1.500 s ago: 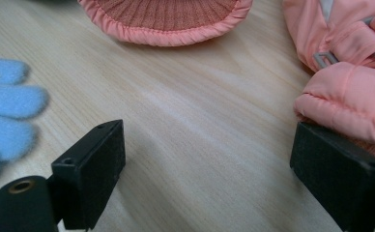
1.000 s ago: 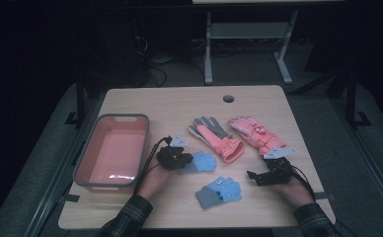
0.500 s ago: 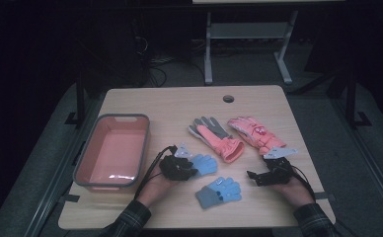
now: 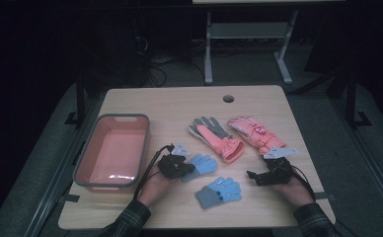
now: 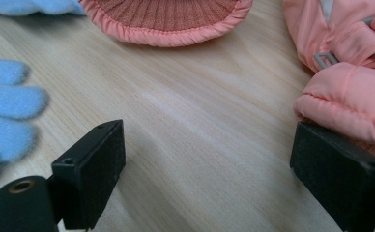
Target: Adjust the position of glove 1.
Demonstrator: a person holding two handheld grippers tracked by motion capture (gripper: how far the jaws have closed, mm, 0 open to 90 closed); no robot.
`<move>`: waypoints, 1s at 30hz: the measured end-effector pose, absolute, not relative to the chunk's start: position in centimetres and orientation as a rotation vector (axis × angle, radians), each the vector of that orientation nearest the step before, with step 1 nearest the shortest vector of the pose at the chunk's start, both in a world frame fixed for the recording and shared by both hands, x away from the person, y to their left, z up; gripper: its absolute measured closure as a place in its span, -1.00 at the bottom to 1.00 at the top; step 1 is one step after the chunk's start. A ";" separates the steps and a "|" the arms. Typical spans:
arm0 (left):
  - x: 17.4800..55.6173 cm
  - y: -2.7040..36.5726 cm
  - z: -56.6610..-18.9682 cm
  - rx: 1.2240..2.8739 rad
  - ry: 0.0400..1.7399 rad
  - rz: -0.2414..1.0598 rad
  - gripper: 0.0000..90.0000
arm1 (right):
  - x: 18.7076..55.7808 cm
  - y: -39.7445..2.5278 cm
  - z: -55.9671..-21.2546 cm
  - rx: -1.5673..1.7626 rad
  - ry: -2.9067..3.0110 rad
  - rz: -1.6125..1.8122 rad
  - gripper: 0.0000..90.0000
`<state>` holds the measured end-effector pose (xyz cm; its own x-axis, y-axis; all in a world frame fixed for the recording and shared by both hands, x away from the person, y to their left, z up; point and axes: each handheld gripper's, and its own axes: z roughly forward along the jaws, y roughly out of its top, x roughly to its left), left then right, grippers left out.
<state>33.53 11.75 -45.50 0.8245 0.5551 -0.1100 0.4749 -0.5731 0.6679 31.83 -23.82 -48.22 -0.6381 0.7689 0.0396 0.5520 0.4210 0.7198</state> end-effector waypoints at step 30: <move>27.1 6.2 -43.6 2.245 0.669 0.051 0.94 | 31.8 -23.8 -48.2 1.144 2.383 1.040 -0.74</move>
